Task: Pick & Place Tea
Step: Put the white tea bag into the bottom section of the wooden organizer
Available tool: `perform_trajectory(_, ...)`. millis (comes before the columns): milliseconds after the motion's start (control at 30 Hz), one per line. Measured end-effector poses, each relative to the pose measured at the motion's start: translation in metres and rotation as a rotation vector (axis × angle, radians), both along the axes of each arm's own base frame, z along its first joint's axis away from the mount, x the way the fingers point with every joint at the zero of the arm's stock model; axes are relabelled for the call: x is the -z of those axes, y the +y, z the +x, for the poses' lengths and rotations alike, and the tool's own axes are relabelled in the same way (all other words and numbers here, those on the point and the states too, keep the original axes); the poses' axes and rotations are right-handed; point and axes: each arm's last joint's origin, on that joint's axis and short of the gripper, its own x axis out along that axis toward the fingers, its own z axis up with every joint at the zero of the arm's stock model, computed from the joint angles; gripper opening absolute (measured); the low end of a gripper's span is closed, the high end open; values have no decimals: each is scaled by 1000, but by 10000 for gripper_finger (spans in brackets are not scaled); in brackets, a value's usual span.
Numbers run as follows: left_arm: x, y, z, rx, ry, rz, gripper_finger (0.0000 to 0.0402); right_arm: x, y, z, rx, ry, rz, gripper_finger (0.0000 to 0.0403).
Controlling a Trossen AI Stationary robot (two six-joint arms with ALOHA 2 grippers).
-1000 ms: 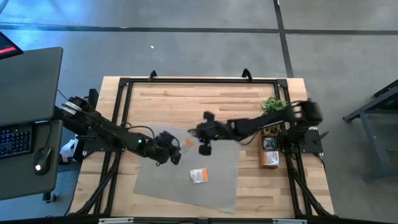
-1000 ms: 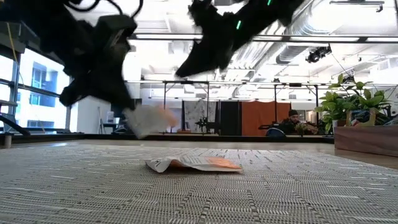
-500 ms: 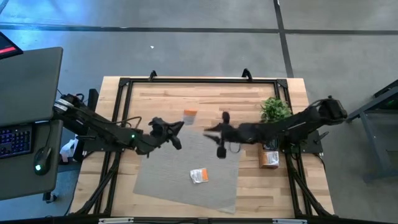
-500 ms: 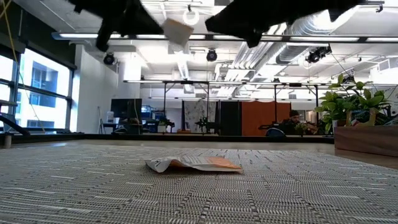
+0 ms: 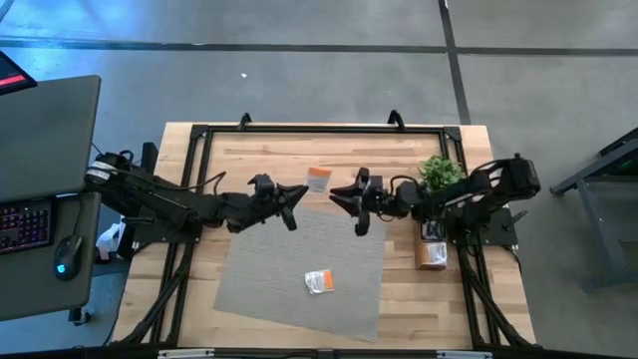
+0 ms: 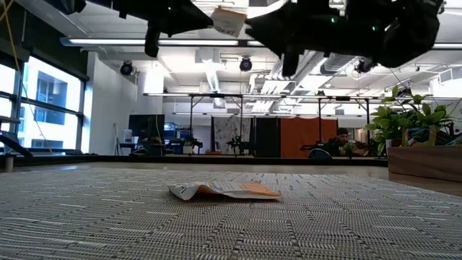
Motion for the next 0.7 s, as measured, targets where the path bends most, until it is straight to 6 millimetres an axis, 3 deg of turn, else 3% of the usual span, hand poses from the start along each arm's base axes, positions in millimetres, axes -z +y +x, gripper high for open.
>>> perform_trajectory(300, -2, 2, 0, 1, -12, 10, 1, -19, -3, 17, 39, -28, -79, 87)
perform_trajectory(700, -5, 2, 0, 2, -32, 33, 0, -15, -6, 23, 49, 58, -68, 87)
